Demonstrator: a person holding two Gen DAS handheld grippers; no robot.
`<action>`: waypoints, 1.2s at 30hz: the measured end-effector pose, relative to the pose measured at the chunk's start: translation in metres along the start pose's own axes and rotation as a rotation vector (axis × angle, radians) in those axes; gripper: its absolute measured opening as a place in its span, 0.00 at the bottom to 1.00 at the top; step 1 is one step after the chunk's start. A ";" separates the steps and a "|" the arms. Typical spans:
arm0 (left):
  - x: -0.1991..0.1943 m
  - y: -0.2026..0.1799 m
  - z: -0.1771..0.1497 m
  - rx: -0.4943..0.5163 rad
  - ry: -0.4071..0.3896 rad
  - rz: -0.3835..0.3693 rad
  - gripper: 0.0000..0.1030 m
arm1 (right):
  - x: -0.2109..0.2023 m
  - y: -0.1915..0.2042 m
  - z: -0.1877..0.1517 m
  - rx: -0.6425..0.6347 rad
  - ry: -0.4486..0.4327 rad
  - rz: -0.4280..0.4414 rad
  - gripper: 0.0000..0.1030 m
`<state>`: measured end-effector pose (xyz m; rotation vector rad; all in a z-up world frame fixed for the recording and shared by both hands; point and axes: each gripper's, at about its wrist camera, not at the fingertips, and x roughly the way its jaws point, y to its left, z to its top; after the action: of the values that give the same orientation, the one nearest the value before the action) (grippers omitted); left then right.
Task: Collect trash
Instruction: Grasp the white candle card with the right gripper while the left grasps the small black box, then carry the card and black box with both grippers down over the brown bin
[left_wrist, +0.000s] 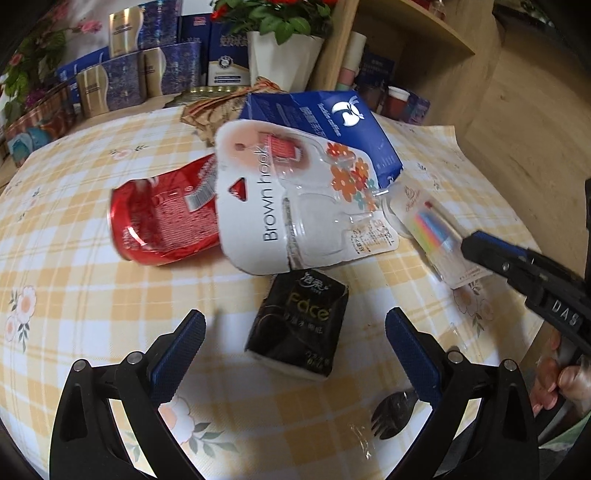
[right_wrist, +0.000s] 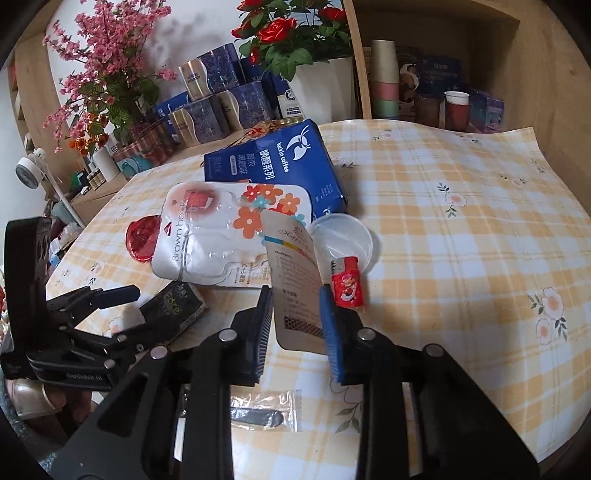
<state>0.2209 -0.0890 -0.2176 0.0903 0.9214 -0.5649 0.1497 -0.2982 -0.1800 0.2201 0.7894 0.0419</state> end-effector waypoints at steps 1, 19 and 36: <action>0.003 -0.002 0.001 0.008 0.008 0.003 0.90 | 0.001 -0.001 0.001 0.002 0.002 -0.004 0.28; -0.003 0.015 0.003 -0.026 0.055 -0.038 0.28 | 0.009 -0.010 0.029 0.004 -0.013 -0.017 0.17; -0.079 0.044 -0.023 -0.124 0.007 -0.024 0.09 | -0.051 0.004 0.002 0.084 -0.055 0.088 0.17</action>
<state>0.1885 -0.0108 -0.1778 -0.0310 0.9631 -0.5290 0.1158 -0.3007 -0.1423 0.3339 0.7267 0.0853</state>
